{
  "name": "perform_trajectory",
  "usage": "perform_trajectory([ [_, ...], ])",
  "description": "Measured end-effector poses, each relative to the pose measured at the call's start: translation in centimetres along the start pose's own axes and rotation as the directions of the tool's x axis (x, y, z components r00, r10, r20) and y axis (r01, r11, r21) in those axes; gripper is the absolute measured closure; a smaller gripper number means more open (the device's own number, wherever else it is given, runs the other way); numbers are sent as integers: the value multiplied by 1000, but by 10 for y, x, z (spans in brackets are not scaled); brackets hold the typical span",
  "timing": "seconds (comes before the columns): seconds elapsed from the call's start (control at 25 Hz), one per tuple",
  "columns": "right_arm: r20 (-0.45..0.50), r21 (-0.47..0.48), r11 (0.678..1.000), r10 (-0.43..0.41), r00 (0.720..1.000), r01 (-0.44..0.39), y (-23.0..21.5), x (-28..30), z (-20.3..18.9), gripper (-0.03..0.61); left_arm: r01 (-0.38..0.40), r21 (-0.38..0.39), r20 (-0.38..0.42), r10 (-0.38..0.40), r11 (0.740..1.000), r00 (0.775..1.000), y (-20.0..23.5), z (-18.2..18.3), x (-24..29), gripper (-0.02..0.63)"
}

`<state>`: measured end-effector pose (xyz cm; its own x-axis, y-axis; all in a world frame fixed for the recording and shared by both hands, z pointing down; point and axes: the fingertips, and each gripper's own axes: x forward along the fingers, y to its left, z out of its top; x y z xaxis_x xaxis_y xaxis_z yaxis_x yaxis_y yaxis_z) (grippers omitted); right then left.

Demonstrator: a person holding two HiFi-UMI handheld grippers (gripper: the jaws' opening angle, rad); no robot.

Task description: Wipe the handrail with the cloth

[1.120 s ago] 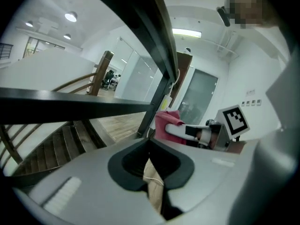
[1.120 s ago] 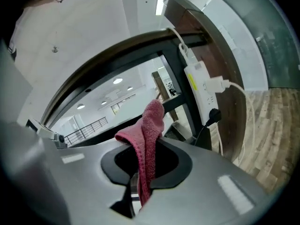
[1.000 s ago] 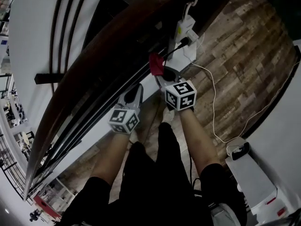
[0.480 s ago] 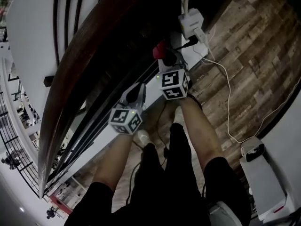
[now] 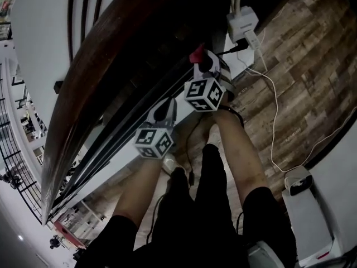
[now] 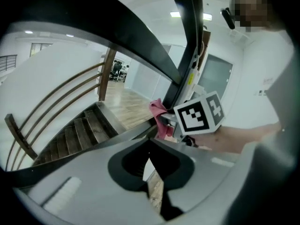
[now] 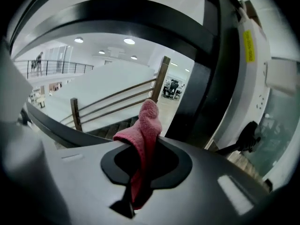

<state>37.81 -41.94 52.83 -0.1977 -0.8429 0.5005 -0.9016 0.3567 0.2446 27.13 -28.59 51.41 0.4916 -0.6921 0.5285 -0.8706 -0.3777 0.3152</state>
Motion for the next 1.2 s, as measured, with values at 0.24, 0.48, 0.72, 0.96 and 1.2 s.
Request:
perform_trajectory([
  [0.24,-23,237,968,93,995,-85,1,7,4,536,-27,6,-16,27,1000,1000,9,3,7,614],
  [0.48,-43,214,964,172,984,-159,34,-3,7,535,-72,-90,1,72,993,997,26,-7,-6,614],
  [0.72,-70,200,964,195,978,-178,61,-9,6,535,-130,-167,32,137,977,990,47,-13,-28,614],
  [0.96,-85,104,969,233,969,-224,98,-18,8,535,-160,-194,60,174,968,983,68,-14,-48,614],
  [1.2,-82,72,966,253,964,-248,128,-27,14,535,-173,-215,66,191,961,979,83,-23,-67,614],
])
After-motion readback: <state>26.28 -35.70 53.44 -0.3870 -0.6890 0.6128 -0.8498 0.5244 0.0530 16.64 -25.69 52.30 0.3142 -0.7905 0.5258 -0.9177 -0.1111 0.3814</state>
